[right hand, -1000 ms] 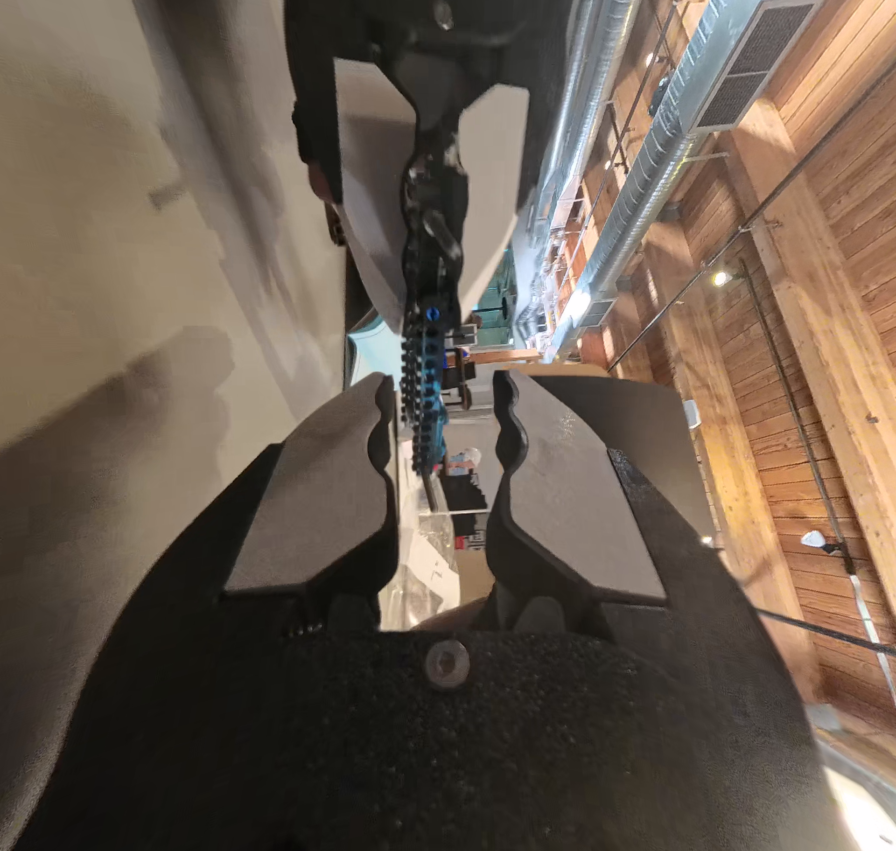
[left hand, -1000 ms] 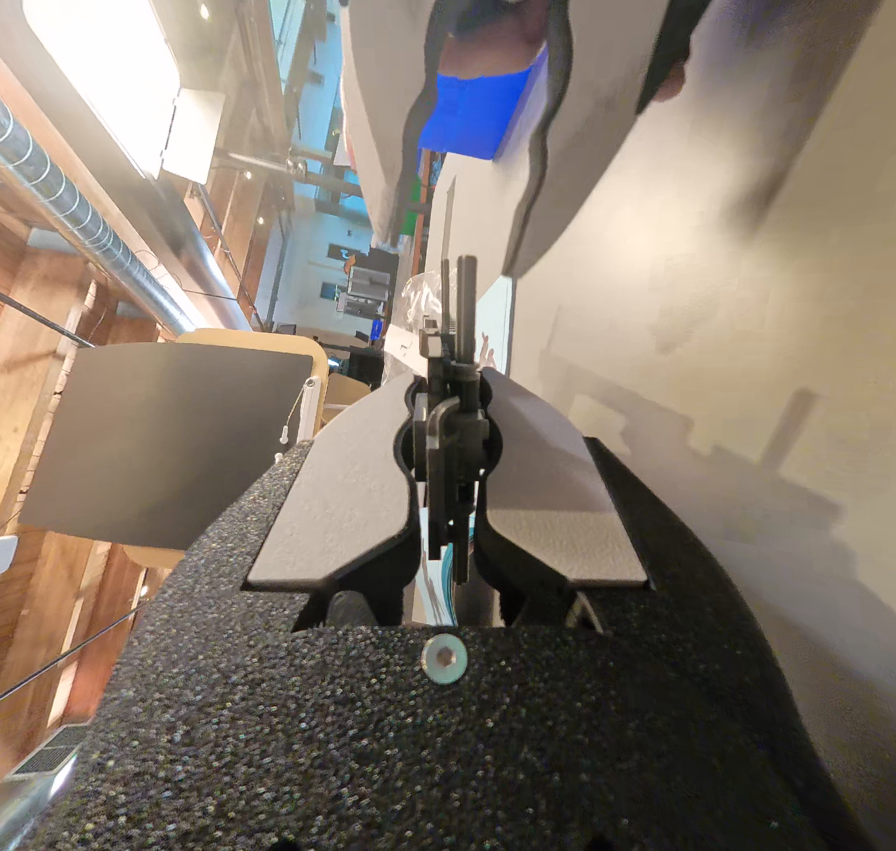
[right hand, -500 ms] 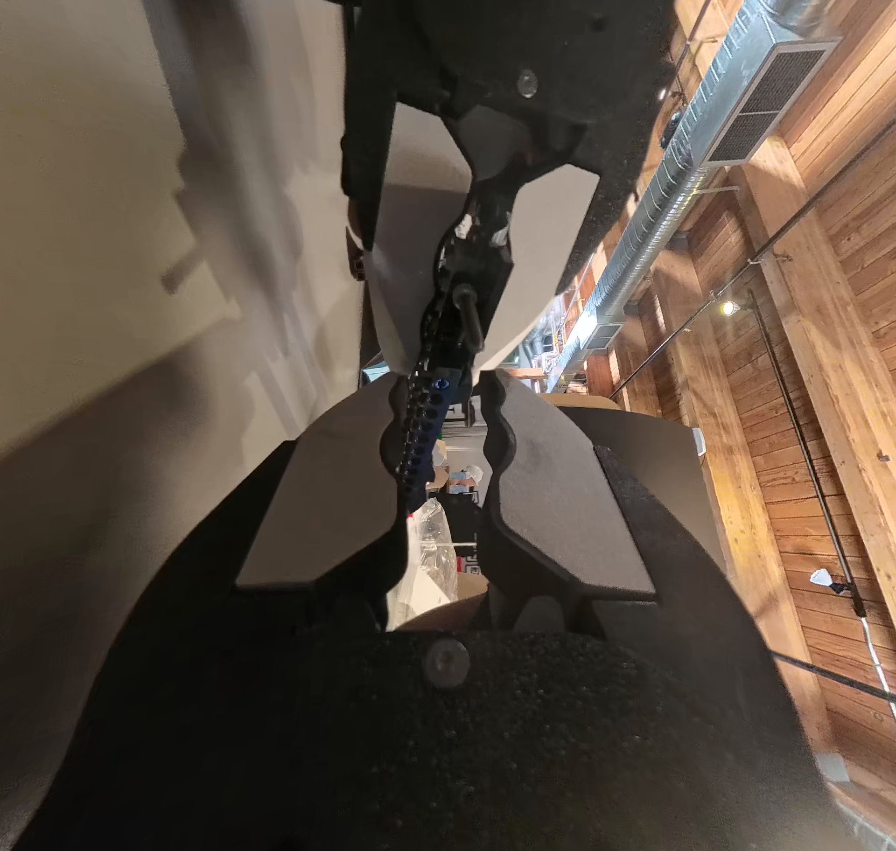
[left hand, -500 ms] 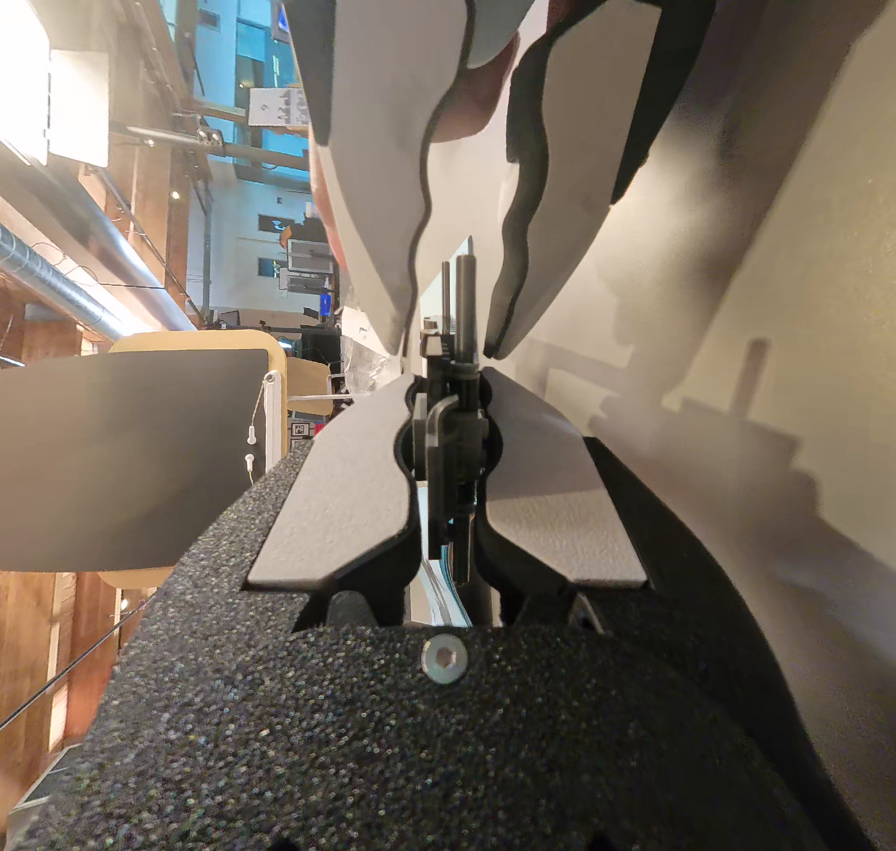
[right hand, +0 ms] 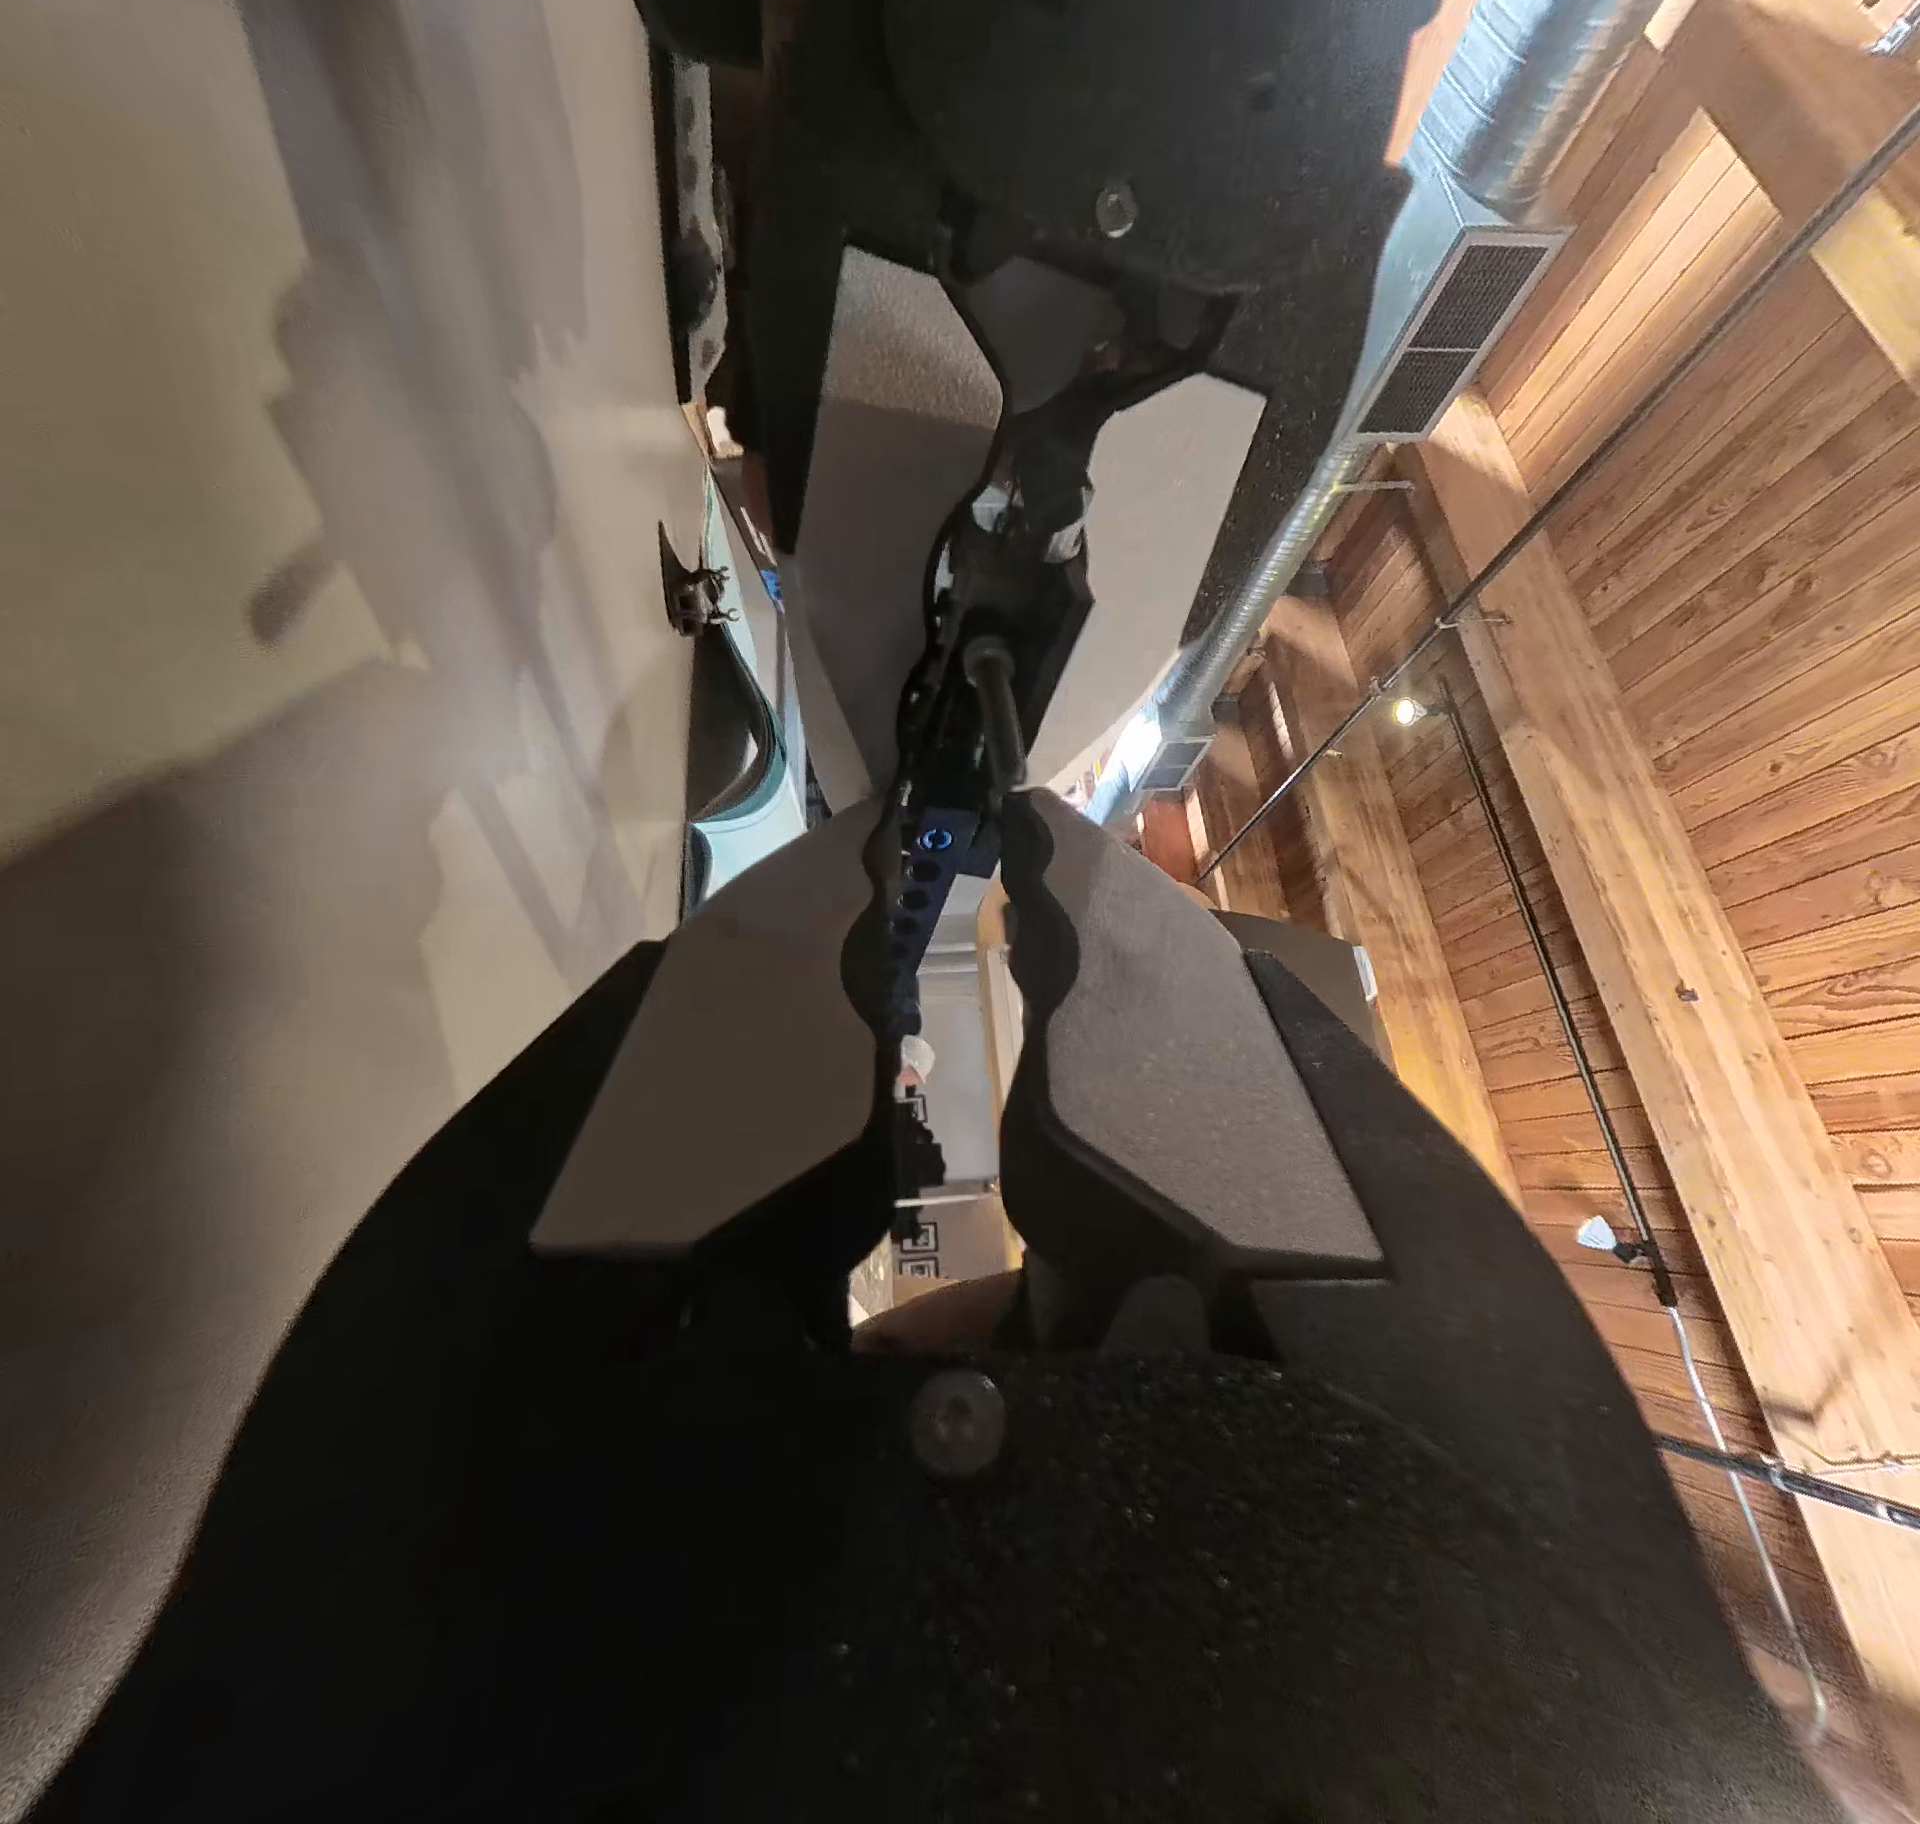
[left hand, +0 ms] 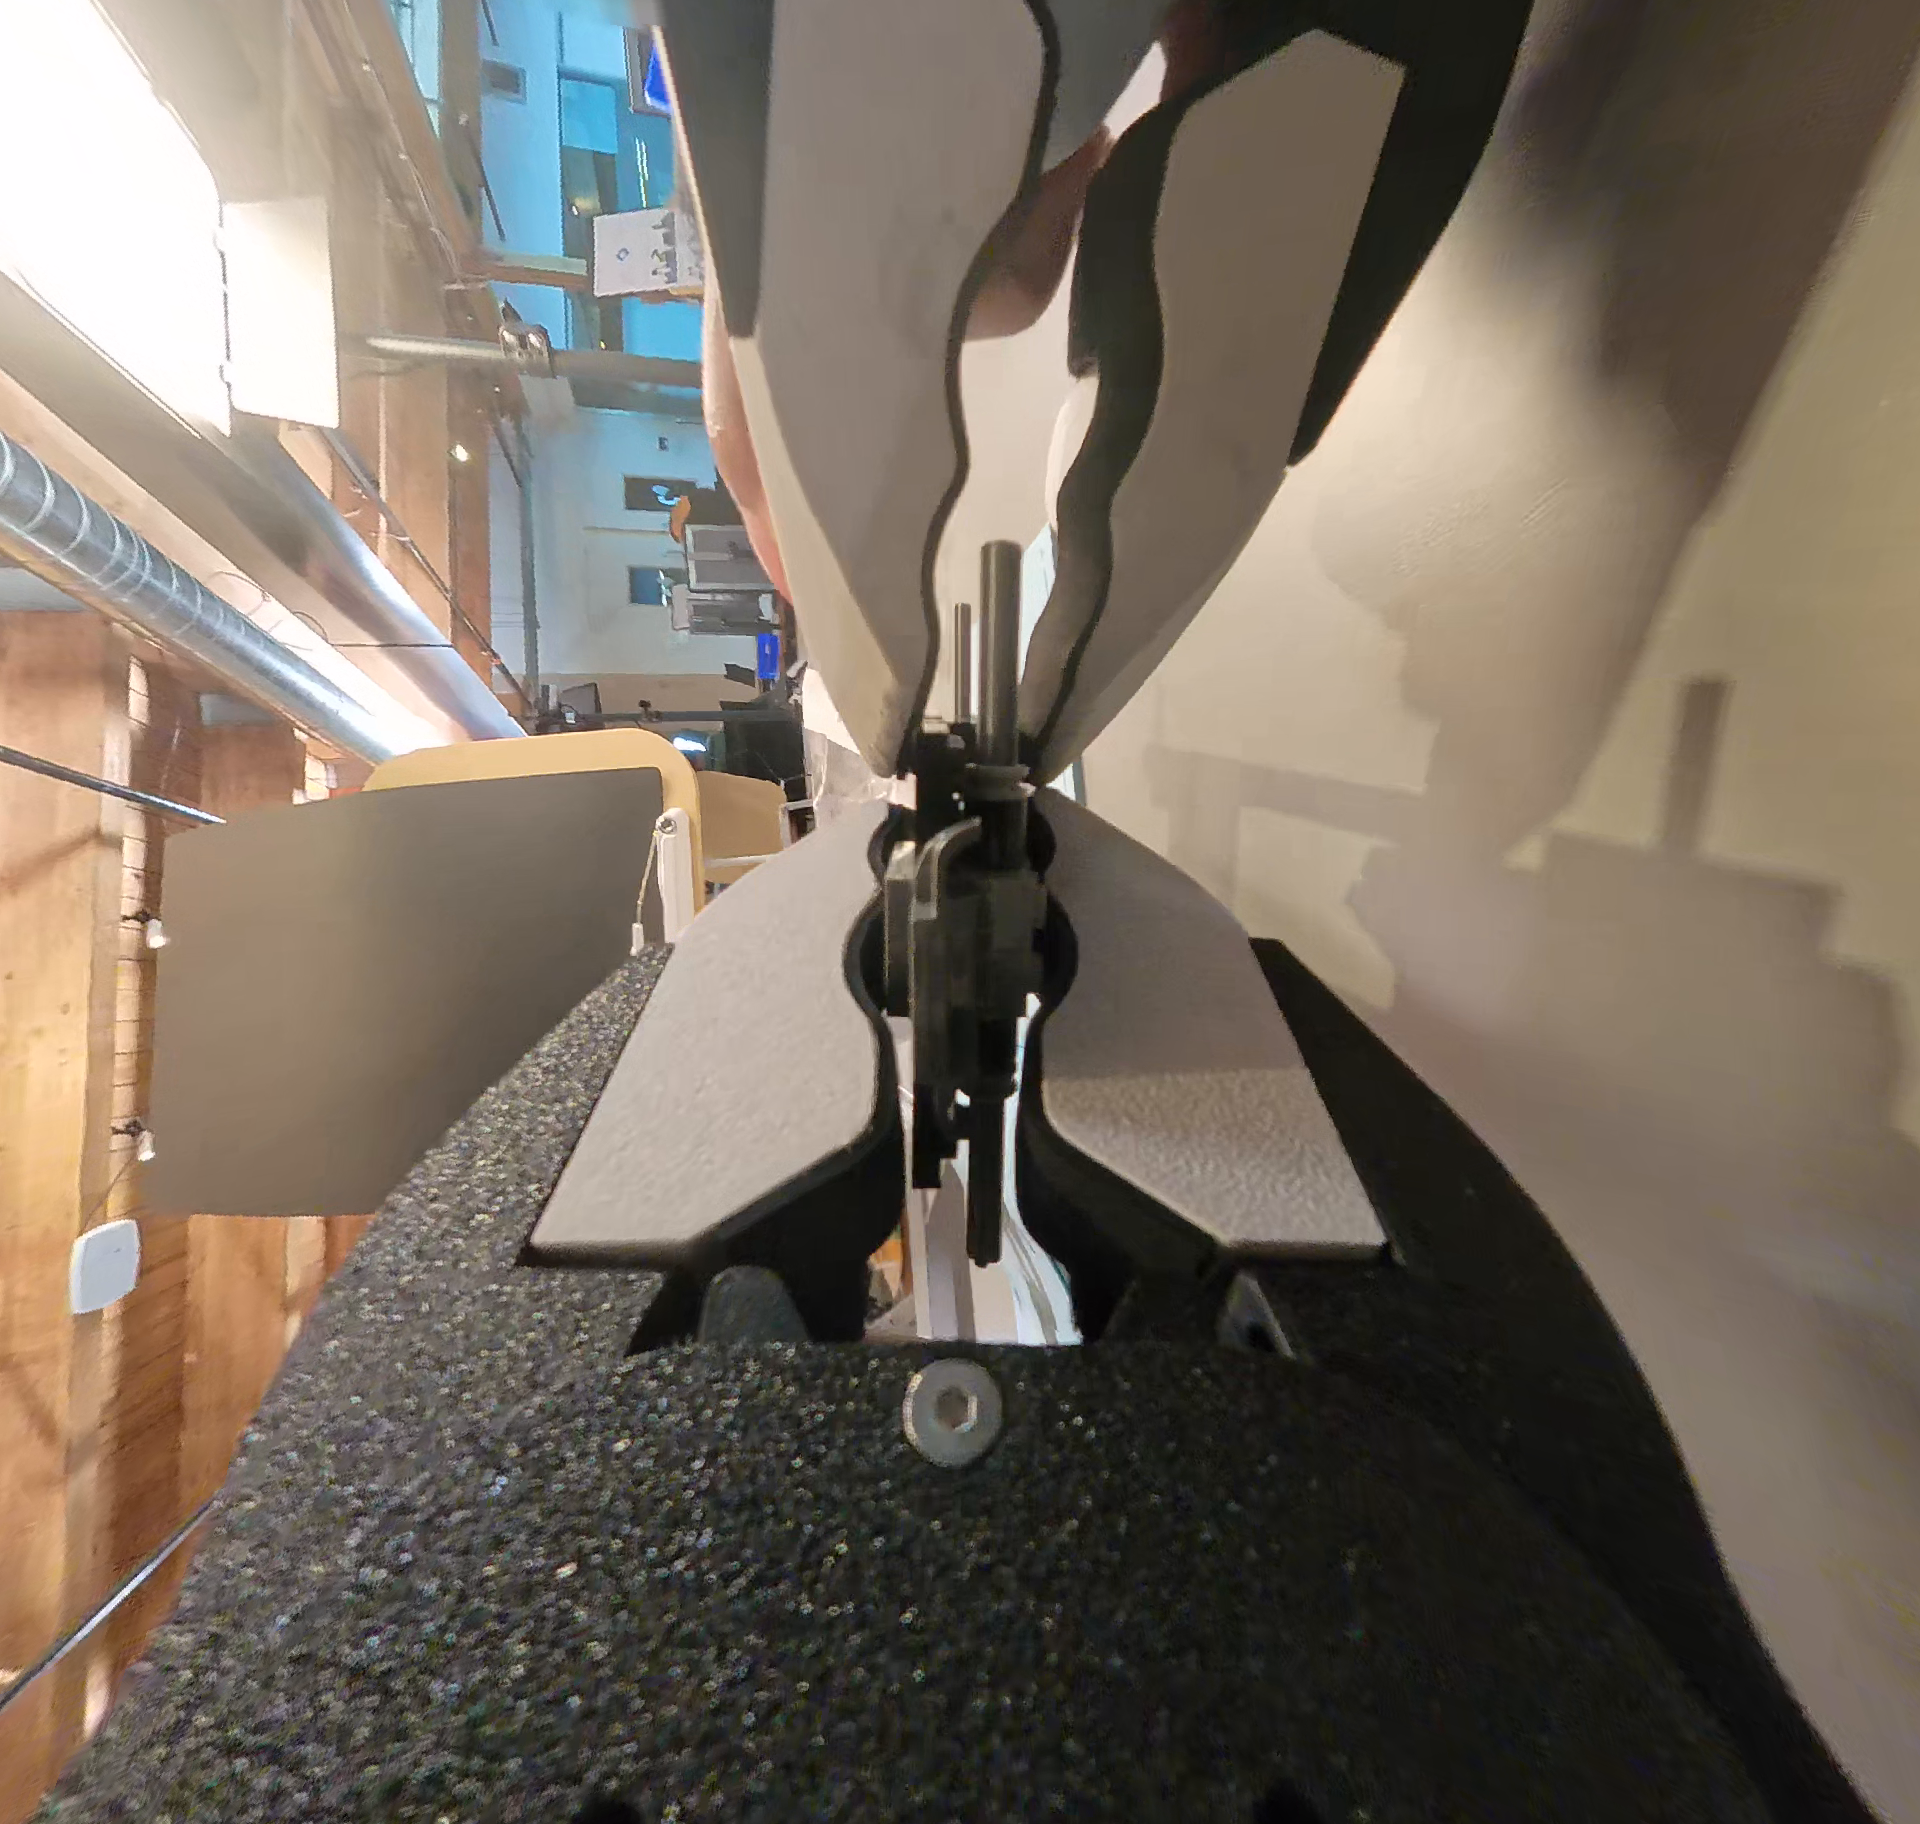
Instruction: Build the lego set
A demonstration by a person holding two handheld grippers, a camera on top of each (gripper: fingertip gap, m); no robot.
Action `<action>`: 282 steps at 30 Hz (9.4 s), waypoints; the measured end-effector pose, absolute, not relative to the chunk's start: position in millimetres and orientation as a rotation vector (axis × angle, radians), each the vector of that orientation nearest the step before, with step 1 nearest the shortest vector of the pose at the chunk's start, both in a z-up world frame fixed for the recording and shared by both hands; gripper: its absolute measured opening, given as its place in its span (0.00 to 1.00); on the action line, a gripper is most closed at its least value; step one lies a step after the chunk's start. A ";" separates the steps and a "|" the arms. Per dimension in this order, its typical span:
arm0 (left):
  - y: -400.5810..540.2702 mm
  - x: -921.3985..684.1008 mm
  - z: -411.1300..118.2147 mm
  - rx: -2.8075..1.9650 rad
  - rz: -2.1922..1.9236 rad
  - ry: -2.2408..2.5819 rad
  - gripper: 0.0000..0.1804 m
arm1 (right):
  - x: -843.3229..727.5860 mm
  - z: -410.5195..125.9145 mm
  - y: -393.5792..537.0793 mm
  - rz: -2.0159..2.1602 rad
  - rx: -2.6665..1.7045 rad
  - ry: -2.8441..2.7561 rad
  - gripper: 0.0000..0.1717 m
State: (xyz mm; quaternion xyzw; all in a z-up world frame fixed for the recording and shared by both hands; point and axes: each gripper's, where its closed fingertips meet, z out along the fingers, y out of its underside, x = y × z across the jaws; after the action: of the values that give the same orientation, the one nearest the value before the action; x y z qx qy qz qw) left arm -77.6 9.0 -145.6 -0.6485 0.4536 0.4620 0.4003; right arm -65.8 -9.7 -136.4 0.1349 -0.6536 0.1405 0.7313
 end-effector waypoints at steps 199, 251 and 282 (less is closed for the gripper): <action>95.9 -155.5 -182.1 -2.096 0.319 0.394 0.42 | -133.7 -152.2 212.7 0.797 -1.241 -1.499 0.15; 159.3 -115.4 -222.9 -2.401 0.072 0.729 0.18 | -131.7 -187.4 244.3 0.762 -1.607 -1.538 0.13; 149.9 -109.8 -225.7 -2.438 0.080 0.803 0.03 | -132.6 -187.3 241.5 0.766 -1.589 -1.556 0.13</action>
State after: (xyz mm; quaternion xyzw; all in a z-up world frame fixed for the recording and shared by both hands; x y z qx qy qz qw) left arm -109.8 149.9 -225.7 -0.9106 0.2999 0.0300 0.2826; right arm -132.6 241.5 -187.3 -0.6235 -0.6108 0.3007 0.3844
